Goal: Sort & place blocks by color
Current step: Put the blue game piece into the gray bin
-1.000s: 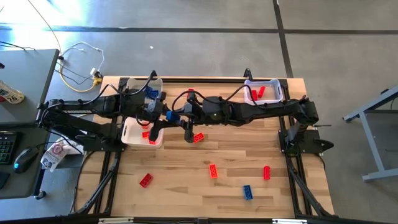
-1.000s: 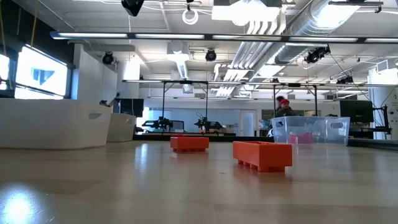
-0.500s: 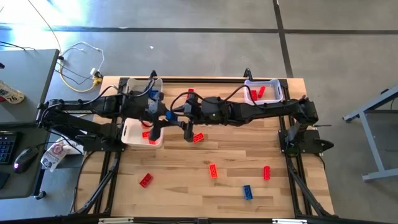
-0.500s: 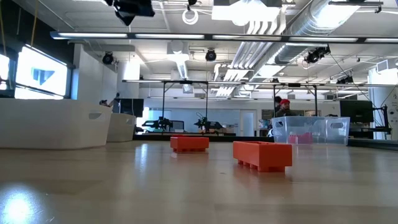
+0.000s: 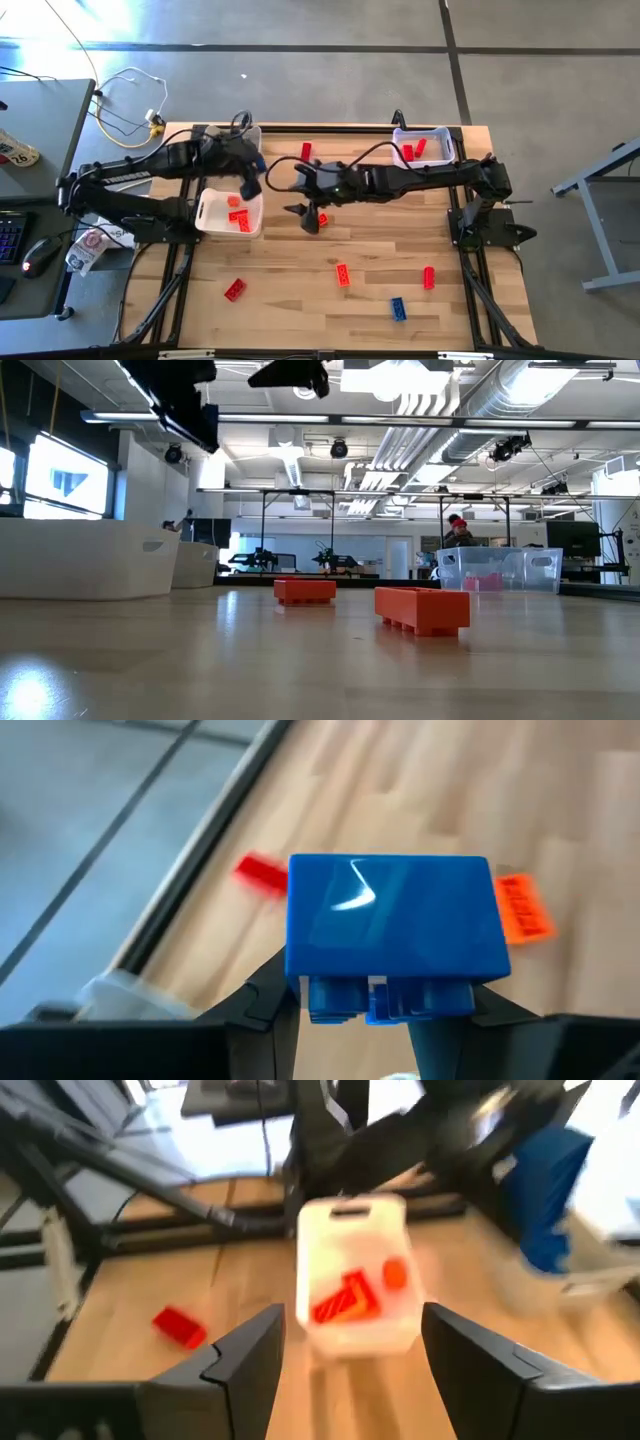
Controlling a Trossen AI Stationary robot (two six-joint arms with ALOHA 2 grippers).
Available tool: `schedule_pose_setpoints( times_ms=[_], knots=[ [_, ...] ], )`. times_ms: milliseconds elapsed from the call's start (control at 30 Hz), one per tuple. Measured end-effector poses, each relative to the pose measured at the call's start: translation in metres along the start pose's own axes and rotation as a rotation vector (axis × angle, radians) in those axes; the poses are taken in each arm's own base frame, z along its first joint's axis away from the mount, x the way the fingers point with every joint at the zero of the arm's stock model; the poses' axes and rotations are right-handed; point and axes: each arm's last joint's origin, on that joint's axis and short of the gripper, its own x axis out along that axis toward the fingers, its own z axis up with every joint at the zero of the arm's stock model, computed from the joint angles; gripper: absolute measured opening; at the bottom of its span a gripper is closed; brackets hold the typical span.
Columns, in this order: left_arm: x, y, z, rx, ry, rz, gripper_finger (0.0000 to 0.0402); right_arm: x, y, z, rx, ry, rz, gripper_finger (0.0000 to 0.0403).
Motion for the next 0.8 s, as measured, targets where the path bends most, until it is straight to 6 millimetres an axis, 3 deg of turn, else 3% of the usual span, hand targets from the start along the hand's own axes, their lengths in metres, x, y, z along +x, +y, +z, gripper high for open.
schedule_pose_setpoints(
  times_ms=[400, 800],
  knots=[
    [0.018, 0.058, -0.013, -0.301, 0.132, 0.263, 0.0115, -0.003, 0.012, -0.022, 0.112, 0.229, 0.098, 0.0222],
    [0.060, 0.092, -0.029, -0.424, 0.318, 0.350, 0.0115, -0.011, 0.041, -0.038, 0.313, 0.379, 0.070, 0.0222]
  ],
)
